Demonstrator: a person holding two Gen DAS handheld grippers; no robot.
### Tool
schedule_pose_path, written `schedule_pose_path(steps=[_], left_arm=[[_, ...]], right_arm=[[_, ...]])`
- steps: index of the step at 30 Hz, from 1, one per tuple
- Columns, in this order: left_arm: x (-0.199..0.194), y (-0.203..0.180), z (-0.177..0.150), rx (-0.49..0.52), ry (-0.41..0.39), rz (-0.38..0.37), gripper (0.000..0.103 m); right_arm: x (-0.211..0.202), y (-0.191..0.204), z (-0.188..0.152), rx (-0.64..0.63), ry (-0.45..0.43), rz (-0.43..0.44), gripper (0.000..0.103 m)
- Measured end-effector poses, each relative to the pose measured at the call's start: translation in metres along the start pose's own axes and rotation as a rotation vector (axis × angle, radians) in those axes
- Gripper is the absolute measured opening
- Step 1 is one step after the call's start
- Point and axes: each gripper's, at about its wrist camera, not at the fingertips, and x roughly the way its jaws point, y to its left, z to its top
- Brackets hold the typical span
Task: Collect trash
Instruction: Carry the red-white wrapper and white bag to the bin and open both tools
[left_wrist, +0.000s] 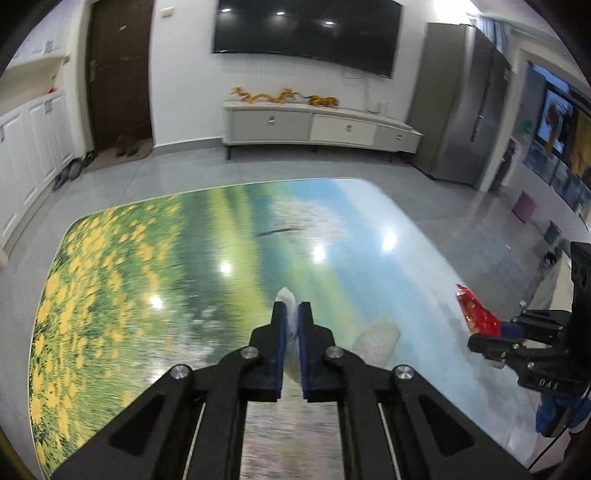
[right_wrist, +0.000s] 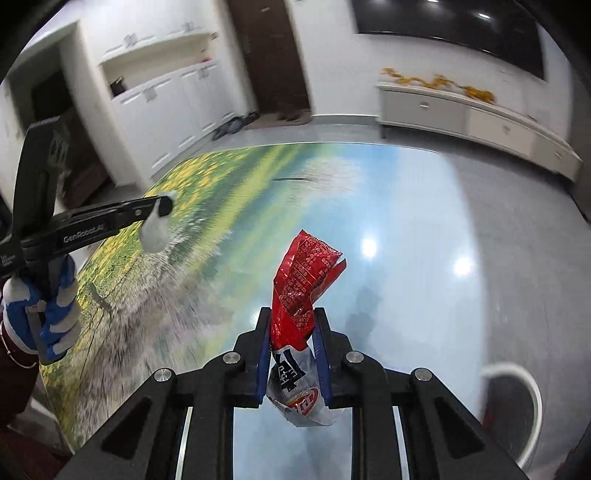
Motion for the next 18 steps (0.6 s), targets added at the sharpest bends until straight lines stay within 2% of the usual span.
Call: schedule_pose_path(steps=[4, 9, 14, 18], left_arm=[[0.002, -0.049, 0.008, 0.069, 0.007, -0.055, 0.006], [0.023, -0.124, 0.021, 0.143, 0.054, -0.162, 0.006], [0.061, -0.209, 0.031, 0.231, 0.130, -0.262, 0.006], [0.097, -0.263, 0.034, 0.281, 0.186, -0.282, 0.006]], right_arm=[[-0.034, -0.036, -0.027, 0.080, -0.008, -0.095, 0.020], [-0.070, -0.092, -0.059, 0.196, -0.023, -0.215, 0.020], [-0.083, -0.140, -0.081, 0.283, -0.011, -0.305, 0.020], [-0.078, -0.177, -0.094, 0.349, 0.010, -0.344, 0.020]])
